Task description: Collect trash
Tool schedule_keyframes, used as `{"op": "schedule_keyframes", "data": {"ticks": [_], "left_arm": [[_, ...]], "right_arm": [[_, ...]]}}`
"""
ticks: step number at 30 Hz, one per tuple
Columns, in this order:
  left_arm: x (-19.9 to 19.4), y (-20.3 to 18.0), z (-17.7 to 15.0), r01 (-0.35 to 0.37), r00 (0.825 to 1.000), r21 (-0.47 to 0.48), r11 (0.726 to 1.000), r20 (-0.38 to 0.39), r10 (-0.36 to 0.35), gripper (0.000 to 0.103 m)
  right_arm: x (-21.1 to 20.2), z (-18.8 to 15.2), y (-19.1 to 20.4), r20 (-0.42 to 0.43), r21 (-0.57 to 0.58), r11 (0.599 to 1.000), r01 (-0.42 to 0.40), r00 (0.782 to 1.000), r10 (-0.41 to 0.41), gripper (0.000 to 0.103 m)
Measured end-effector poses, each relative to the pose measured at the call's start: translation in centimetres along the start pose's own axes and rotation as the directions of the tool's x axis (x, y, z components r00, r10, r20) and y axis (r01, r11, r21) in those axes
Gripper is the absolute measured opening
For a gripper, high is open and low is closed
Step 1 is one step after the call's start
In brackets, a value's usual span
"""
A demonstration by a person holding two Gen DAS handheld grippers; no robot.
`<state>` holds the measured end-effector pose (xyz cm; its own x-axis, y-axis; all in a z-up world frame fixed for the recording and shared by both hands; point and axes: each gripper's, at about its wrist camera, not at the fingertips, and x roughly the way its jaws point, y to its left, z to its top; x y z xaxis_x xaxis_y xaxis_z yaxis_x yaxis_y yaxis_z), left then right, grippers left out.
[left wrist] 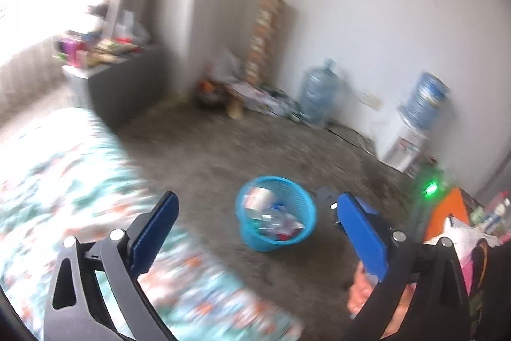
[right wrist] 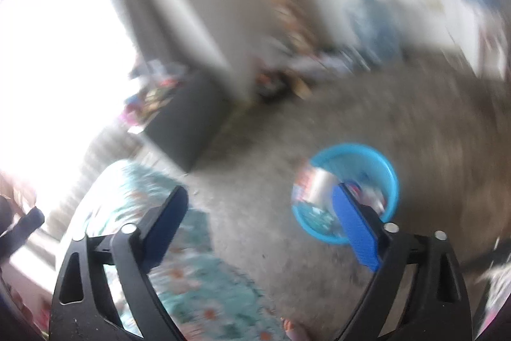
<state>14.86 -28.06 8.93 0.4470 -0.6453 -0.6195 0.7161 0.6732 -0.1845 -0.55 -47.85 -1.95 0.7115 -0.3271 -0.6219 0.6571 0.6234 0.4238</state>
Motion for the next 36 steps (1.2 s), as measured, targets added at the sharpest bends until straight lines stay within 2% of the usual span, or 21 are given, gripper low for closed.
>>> {"op": "schedule_keyframes", "data": {"ticks": [1, 4, 7, 8, 10, 11, 12, 14, 15, 16, 18, 21, 23, 28, 32, 36], "left_arm": [[-2.3, 0.9, -0.9, -0.041, 0.999, -0.018, 0.999, 0.021, 0.041, 0.097], [-6.7, 2.9, -3.0, -0.147, 0.987, -0.07, 0.987, 0.049, 0.15, 0.097], [-10.7, 5.1, -5.9, -0.273, 0.957, -0.162, 0.948, 0.057, 0.285, 0.097], [-11.9, 5.7, -6.9, -0.321, 0.94, -0.189, 0.928, 0.059, 0.337, 0.097], [-13.6, 6.6, -8.9, -0.395, 0.909, -0.214, 0.893, 0.053, 0.414, 0.097], [-14.3, 6.9, -9.9, -0.451, 0.882, -0.219, 0.865, 0.04, 0.469, 0.097], [-15.0, 7.1, -10.9, -0.513, 0.847, -0.22, 0.83, 0.027, 0.531, 0.097], [-16.1, 7.5, -12.8, -0.58, 0.8, -0.227, 0.783, 0.027, 0.6, 0.097], [-16.5, 7.6, -13.7, -0.598, 0.785, -0.236, 0.766, 0.023, 0.619, 0.097], [-16.8, 7.8, -14.2, -0.607, 0.778, -0.245, 0.756, 0.014, 0.628, 0.097], [-17.1, 8.2, -15.6, -0.623, 0.767, -0.268, 0.735, -0.021, 0.641, 0.097], [-16.8, 8.4, -17.5, -0.653, 0.746, -0.287, 0.701, -0.087, 0.66, 0.097], [-16.0, 8.5, -18.7, -0.659, 0.746, -0.29, 0.694, -0.139, 0.651, 0.097], [-13.6, 8.4, -21.3, -0.663, 0.748, -0.272, 0.697, -0.266, 0.608, 0.097], [-13.1, 8.0, -21.4, -0.667, 0.744, -0.256, 0.699, -0.278, 0.608, 0.097], [-12.7, 7.8, -21.1, -0.662, 0.748, -0.254, 0.705, -0.277, 0.603, 0.097]], "right_arm": [[-1.0, 0.0, 1.9, 0.02, -0.054, 0.998, -0.022, 1.0, 0.023, 0.095], [-4.5, -0.7, 7.5, 0.067, -0.217, 0.969, -0.115, 0.989, 0.132, 0.095], [-7.4, -2.1, 11.5, 0.064, -0.326, 0.922, -0.21, 0.968, 0.243, 0.095], [-8.3, -2.9, 12.8, 0.051, -0.359, 0.902, -0.241, 0.96, 0.277, 0.095], [-9.3, -4.2, 14.5, 0.013, -0.41, 0.873, -0.263, 0.956, 0.294, 0.095], [-9.7, -4.9, 15.2, -0.003, -0.439, 0.86, -0.259, 0.958, 0.288, 0.095], [-10.0, -5.5, 15.7, -0.007, -0.466, 0.849, -0.249, 0.961, 0.278, 0.095], [-10.8, -7.1, 16.8, 0.006, -0.537, 0.819, -0.201, 0.97, 0.242, 0.095], [-11.2, -7.7, 17.4, 0.015, -0.564, 0.807, -0.176, 0.975, 0.224, 0.095], [-11.5, -8.6, 17.8, 0.022, -0.595, 0.79, -0.146, 0.98, 0.197, 0.095], [-12.0, -9.8, 18.5, 0.016, -0.628, 0.77, -0.115, 0.987, 0.16, 0.095], [-12.1, -11.9, 18.2, -0.047, -0.644, 0.759, -0.098, 0.995, 0.088, 0.095], [-11.9, -13.3, 17.7, -0.102, -0.657, 0.749, -0.091, 0.994, 0.031, 0.095], [-11.3, -15.8, 15.9, -0.163, -0.673, 0.739, -0.045, 0.983, -0.089, 0.095], [-10.7, -16.8, 14.1, -0.198, -0.681, 0.732, -0.017, 0.967, -0.162, 0.095], [-10.4, -16.6, 12.6, -0.202, -0.676, 0.736, 0.024, 0.955, -0.216, 0.095]]}}
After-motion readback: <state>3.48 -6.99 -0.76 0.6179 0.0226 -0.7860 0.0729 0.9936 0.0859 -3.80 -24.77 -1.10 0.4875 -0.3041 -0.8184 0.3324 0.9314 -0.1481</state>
